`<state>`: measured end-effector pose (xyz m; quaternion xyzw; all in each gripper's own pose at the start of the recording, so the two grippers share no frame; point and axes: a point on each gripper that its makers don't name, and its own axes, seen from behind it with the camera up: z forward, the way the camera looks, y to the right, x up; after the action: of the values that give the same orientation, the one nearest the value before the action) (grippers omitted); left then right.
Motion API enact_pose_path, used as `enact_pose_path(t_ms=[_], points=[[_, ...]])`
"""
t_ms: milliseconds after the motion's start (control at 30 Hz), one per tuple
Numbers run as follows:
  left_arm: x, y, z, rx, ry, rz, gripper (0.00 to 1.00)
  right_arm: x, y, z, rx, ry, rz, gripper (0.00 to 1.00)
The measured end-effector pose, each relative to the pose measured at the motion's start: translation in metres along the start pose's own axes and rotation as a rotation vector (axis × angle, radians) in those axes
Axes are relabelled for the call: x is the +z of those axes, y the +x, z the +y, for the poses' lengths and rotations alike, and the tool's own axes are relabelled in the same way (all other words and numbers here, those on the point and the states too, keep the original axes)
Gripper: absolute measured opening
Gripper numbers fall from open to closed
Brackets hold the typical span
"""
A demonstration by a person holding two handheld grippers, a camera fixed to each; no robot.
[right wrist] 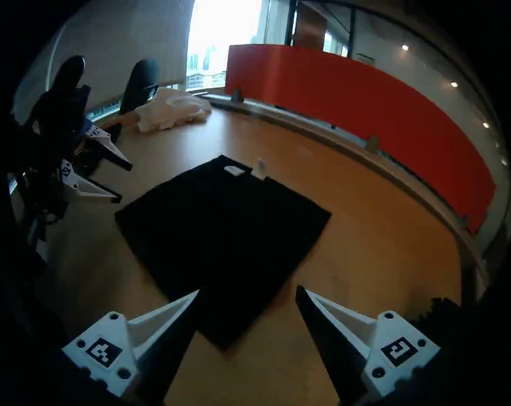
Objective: Fold towel
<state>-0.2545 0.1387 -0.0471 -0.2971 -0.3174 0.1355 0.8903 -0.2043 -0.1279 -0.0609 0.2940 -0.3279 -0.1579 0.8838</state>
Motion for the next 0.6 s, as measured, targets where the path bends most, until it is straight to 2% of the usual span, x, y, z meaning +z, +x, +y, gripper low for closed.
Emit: enact_pose_path(t_ms=[367, 600], points=[[0.013, -0.027, 0.016, 0.014, -0.039, -0.060, 1.00, 0.007, -0.032, -0.005, -0.013, 0.024, -0.063, 1.00], [0.017, -0.038, 0.020, 0.009, -0.055, -0.095, 1.00, 0.009, -0.047, -0.008, -0.020, 0.047, -0.099, 1.00]])
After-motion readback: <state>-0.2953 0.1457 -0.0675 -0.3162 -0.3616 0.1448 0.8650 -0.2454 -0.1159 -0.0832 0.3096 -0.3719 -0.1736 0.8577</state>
